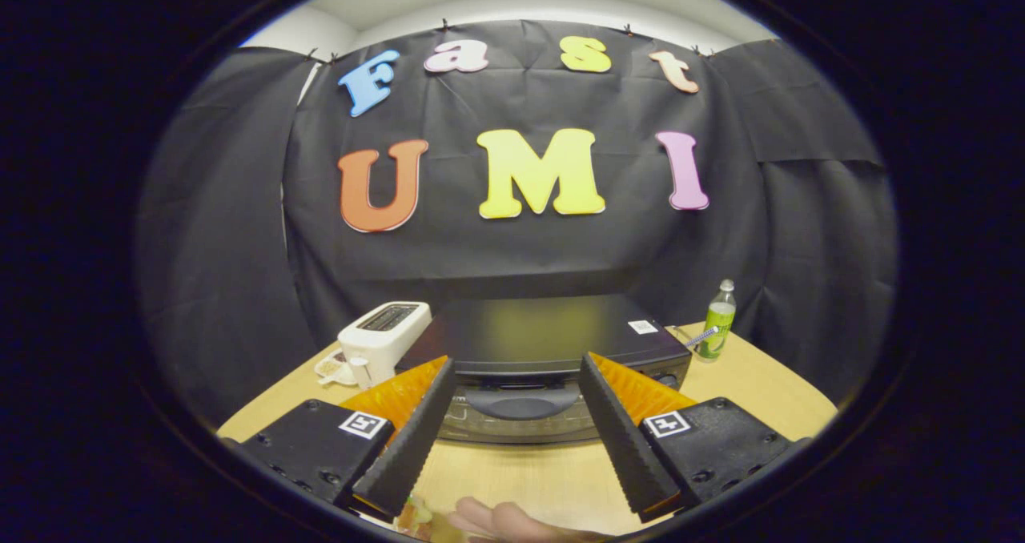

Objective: Open the toaster oven, put the food inside, and close the toaster oven door.

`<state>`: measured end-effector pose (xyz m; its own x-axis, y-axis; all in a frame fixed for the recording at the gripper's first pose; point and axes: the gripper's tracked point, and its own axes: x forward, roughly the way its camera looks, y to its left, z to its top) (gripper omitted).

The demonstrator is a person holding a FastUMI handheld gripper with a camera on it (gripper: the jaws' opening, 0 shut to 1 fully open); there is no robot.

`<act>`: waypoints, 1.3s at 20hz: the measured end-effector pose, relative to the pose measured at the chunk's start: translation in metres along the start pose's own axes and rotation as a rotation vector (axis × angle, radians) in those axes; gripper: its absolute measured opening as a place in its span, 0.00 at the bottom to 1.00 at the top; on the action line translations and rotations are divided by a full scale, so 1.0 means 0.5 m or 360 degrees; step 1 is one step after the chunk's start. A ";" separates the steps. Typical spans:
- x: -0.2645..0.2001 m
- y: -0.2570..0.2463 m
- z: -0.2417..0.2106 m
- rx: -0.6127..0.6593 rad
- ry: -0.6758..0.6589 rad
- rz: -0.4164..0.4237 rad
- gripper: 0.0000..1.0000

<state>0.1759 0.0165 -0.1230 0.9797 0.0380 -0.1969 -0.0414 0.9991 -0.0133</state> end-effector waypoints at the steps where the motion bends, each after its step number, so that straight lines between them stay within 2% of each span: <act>1: 0.021 -0.009 -0.012 -0.0005 0.0017 -0.0035 1.00; 6: 0.097 -0.001 -0.063 -0.0011 0.0099 -0.0044 1.00; 9: 0.126 -0.009 -0.091 -0.0028 0.0128 -0.0094 1.00; 11: 0.140 -0.005 -0.091 -0.0021 0.0093 -0.0083 1.00; 19: 0.113 0.000 -0.099 -0.0054 0.0043 -0.0045 1.00; 26: 0.044 -0.003 -0.140 -0.0022 0.0132 0.0012 1.00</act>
<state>0.1838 0.0145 -0.1960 0.9598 0.0431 -0.2774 -0.0521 0.9983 -0.0249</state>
